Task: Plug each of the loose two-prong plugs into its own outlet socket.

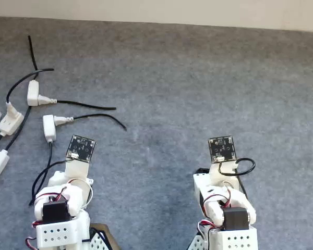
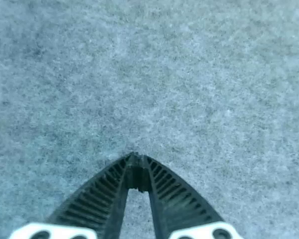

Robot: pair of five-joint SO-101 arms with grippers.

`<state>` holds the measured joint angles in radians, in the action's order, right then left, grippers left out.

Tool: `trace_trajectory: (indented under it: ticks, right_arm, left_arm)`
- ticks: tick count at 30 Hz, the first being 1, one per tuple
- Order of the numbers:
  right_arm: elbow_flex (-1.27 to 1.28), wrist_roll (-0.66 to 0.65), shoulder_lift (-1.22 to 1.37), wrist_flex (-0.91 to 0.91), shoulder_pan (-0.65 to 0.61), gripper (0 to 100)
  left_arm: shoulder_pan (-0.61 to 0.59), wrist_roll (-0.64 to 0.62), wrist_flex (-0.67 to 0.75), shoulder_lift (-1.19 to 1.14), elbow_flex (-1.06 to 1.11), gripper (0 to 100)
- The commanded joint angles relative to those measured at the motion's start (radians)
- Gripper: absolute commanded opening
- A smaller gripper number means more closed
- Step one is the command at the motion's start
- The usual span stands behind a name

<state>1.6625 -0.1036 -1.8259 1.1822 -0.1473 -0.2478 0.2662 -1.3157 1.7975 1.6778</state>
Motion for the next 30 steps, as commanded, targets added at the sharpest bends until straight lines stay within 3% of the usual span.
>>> trace_trajectory:
  ticks: [1,30]
  right_arm:
    - [0.153,-0.002,-0.002,0.005,0.007,0.5]
    - [0.153,-0.002,-0.002,0.005,0.007,0.5]
  left_arm:
    - [-0.005,-0.005,-0.005,0.012,0.019,1]
    - [-0.005,-0.005,-0.005,0.012,0.019,1]
